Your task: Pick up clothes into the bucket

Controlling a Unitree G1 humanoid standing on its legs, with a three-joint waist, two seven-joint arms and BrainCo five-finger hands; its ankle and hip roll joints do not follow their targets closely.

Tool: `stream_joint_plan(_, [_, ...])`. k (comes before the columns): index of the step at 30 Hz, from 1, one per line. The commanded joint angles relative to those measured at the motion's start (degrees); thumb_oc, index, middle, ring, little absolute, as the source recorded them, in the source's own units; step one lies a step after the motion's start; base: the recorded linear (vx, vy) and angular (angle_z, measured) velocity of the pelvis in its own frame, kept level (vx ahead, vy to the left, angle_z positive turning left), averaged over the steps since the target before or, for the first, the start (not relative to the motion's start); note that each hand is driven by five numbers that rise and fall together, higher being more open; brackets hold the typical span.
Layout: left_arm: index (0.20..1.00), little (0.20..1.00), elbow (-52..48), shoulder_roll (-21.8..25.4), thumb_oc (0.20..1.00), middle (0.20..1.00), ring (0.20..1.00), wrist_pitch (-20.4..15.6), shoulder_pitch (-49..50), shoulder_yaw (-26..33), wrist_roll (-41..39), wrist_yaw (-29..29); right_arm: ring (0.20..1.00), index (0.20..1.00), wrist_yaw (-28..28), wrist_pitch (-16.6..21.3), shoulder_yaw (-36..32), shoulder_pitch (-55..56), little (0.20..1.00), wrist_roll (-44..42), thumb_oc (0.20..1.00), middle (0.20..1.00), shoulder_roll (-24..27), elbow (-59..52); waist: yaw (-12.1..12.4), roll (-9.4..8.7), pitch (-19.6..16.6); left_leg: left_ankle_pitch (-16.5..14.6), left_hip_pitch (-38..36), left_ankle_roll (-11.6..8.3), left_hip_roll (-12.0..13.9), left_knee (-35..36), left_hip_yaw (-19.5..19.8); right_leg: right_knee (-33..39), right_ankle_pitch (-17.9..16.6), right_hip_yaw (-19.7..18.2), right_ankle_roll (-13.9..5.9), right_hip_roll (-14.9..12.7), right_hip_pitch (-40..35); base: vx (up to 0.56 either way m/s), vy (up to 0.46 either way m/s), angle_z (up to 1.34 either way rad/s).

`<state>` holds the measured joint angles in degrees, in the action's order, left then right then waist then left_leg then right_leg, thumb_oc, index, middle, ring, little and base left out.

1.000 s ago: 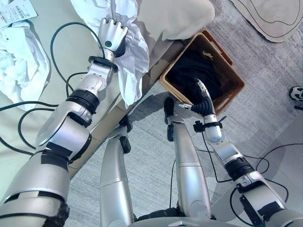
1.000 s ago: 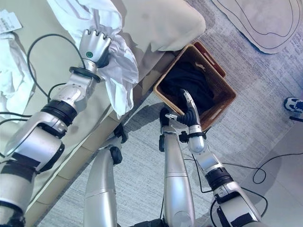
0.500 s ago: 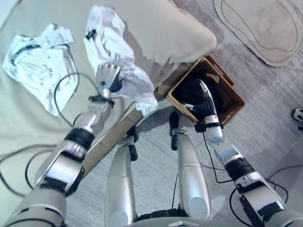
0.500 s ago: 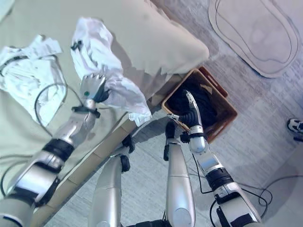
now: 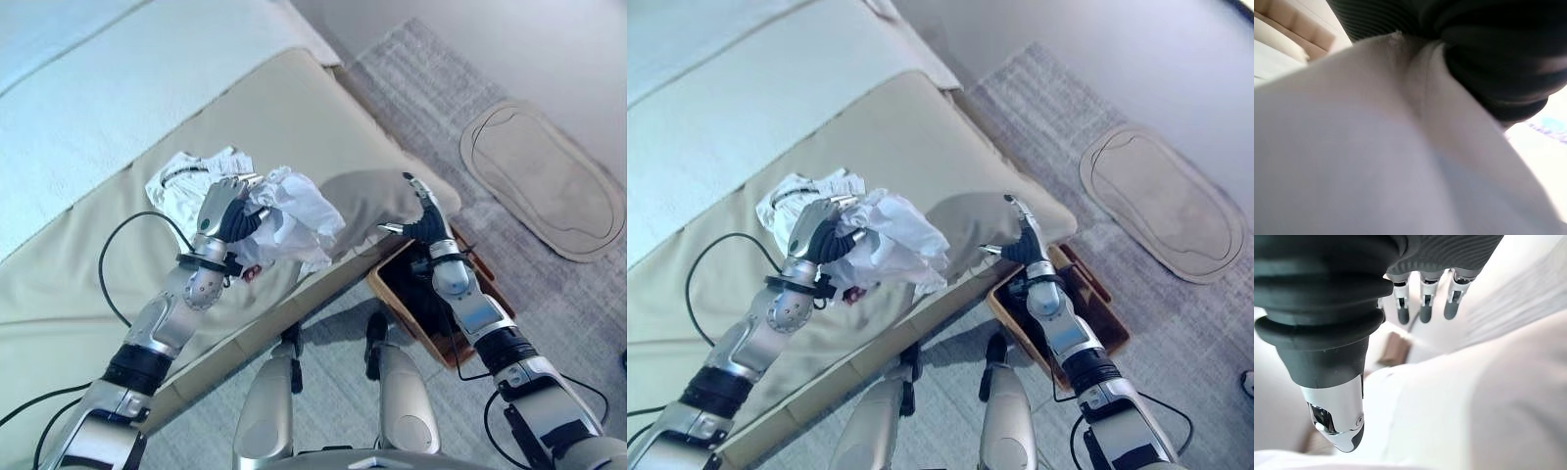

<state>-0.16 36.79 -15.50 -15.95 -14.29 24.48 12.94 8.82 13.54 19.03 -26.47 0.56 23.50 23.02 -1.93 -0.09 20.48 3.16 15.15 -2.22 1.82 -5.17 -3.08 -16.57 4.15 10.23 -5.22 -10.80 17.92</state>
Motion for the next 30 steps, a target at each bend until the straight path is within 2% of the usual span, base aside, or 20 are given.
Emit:
stream_joint_plan(1, [0.200, 0.200, -7.53, 3.33, 0.200, 0.200, 0.200, -6.97, -1.74, 0.78, -12.45, -5.19, 1.000, 1.000, -5.91, 2.86, 5.24, -2.49, 1.000, -2.30, 1.000, 1.000, -0.14, -0.86, 0.64, -1.46, -6.15, -3.35, -2.40, -0.11, -0.07, -0.03, 1.71, 10.38, -9.07, -0.39, -4.09, -2.24, -4.26, 0.06, -0.008, 0.01])
stream_joint_plan(2, [0.200, 0.200, -7.63, 3.41, 0.200, 0.200, 0.200, -6.93, -1.67, 0.90, -12.66, -5.37, 1.000, 1.000, -5.91, 2.91, 5.28, -2.54, 1.000, -2.29, 1.000, 1.000, -0.19, -0.76, 0.60, -1.47, -6.09, -3.32, -2.56, -0.11, -0.06, 0.09, 1.72, 10.49, -9.10, -0.37, -4.09, -2.22, -4.42, 0.11, -0.017, 0.04])
stream_joint_plan(3, [0.200, 0.200, -9.82, 4.65, 0.200, 0.200, 0.200, -7.43, -1.96, 0.33, -15.54, -7.45, 1.000, 1.000, -8.34, 2.93, 8.27, -4.19, 1.000, -1.98, 1.000, 1.000, 0.08, -0.08, 1.15, -1.51, -7.18, -3.40, -4.03, -0.15, -0.05, 0.54, 1.96, 11.27, -8.94, 0.01, -4.11, -1.97, -6.20, 0.09, -0.015, 0.01])
stream_joint_plan(6, [0.200, 0.200, -12.04, 5.98, 0.200, 0.200, 0.200, -7.76, -1.75, 0.61, -16.87, -9.28, 1.000, 1.000, -11.82, 3.05, 10.46, -4.95, 1.000, -4.91, 1.000, 1.000, -0.42, -0.62, 1.61, -1.43, -8.09, -3.49, -5.59, -0.24, -0.06, 1.27, 2.07, 12.07, -8.78, 0.46, -4.12, -1.64, -7.74, 0.08, -0.010, 0.01])
stream_joint_plan(8, [0.200, 0.200, -13.75, 7.81, 0.200, 0.200, 0.200, -8.17, -0.53, 1.42, -18.47, -11.07, 1.000, 1.000, -15.84, 2.55, 11.48, -3.65, 1.000, -9.70, 1.000, 1.000, -1.77, -2.40, 2.05, -1.28, -9.43, -3.36, -7.53, -0.33, 0.21, 2.63, 2.01, 12.63, -8.42, 0.93, -4.21, -1.54, -9.39, 0.10, -0.004, 0.04])
stream_joint_plan(14, [0.200, 0.200, -16.10, 7.89, 0.200, 0.200, 0.200, -8.68, 2.12, 2.92, -19.83, -13.16, 1.000, 1.000, -19.55, 1.56, 12.73, -1.76, 1.000, -15.30, 1.000, 1.000, -5.29, -2.31, 2.35, -1.30, -10.90, -3.01, -10.07, -0.39, 0.71, 4.62, 1.62, 13.15, -8.11, 1.06, -4.17, -0.96, -11.04, 0.05, 0.000, 0.02])
stream_joint_plan(15, [0.200, 0.200, -17.07, 7.16, 0.200, 0.200, 0.200, -8.89, 2.37, 2.38, -19.90, -14.29, 1.000, 1.000, -22.14, 0.84, 14.94, -2.23, 1.000, -16.59, 1.000, 1.000, -6.64, -1.68, 2.61, -1.47, -11.45, -3.11, -10.72, -0.43, 0.89, 4.80, 1.56, 13.41, -8.00, 1.11, -4.19, -0.87, -11.68, 0.06, -0.026, -0.01])
stream_joint_plan(17, [0.200, 0.200, -17.57, 6.87, 0.200, 0.200, 0.200, -8.96, 2.87, 1.94, -19.79, -15.00, 1.000, 1.000, -23.62, 0.43, 16.42, -2.54, 1.000, -17.15, 1.000, 1.000, -7.34, -1.54, 2.66, -1.56, -11.77, -3.26, -11.37, -0.44, 1.04, 4.94, 1.50, 13.61, -7.88, 1.27, -4.20, -0.79, -12.32, 0.05, -0.022, 0.00])
stream_joint_plan(25, [0.200, 0.200, -20.54, 6.22, 0.200, 0.200, 0.200, -9.15, 3.31, 0.32, -23.29, -17.12, 1.000, 1.000, -23.25, 0.36, 19.60, -4.29, 1.000, -16.40, 1.000, 1.000, -11.82, 1.18, 3.09, -1.59, -13.13, -3.49, -12.94, -0.58, 1.31, 5.72, 1.27, 14.21, -7.61, 1.36, -4.40, -0.58, -13.62, 0.04, -0.007, -0.01])
stream_joint_plan(26, [0.200, 0.200, -20.55, 6.23, 0.200, 0.200, 0.200, -9.14, 3.32, 0.33, -23.30, -17.13, 0.944, 0.944, -23.24, 0.36, 19.61, -4.30, 0.944, -16.40, 0.944, 0.944, -11.83, 1.19, 3.08, -1.60, -13.13, -3.49, -12.95, -0.58, 1.31, 5.72, 1.27, 14.21, -7.61, 1.35, -4.40, -0.58, -13.62, 0.00, 0.000, 0.00])
stream_joint_plan(27, [0.200, 0.200, -21.37, 5.82, 0.200, 0.200, 0.200, -9.18, 3.23, 0.17, -25.03, -17.52, 0.200, 0.200, -22.89, 0.42, 19.76, -4.32, 0.200, -16.98, 0.200, 0.200, -12.83, 1.94, 3.27, -1.59, -13.45, -3.56, -13.11, -0.56, 1.33, 5.74, 1.33, 14.44, -7.64, 1.50, -4.44, -0.65, -13.93, 0.00, 0.000, 0.00])
stream_joint_plan(30, [0.200, 0.200, -21.48, 4.99, 0.200, 0.200, 0.200, -9.26, 3.31, -0.38, -27.52, -18.28, 0.200, 0.200, -23.21, 0.53, 20.18, -4.41, 0.200, -17.76, 0.200, 0.200, -13.55, 2.40, 3.31, -1.58, -13.83, -3.67, -13.31, -0.60, 1.26, 5.72, 1.39, 14.67, -7.57, 1.55, -4.47, -0.64, -14.34, 0.00, 0.000, 0.00])
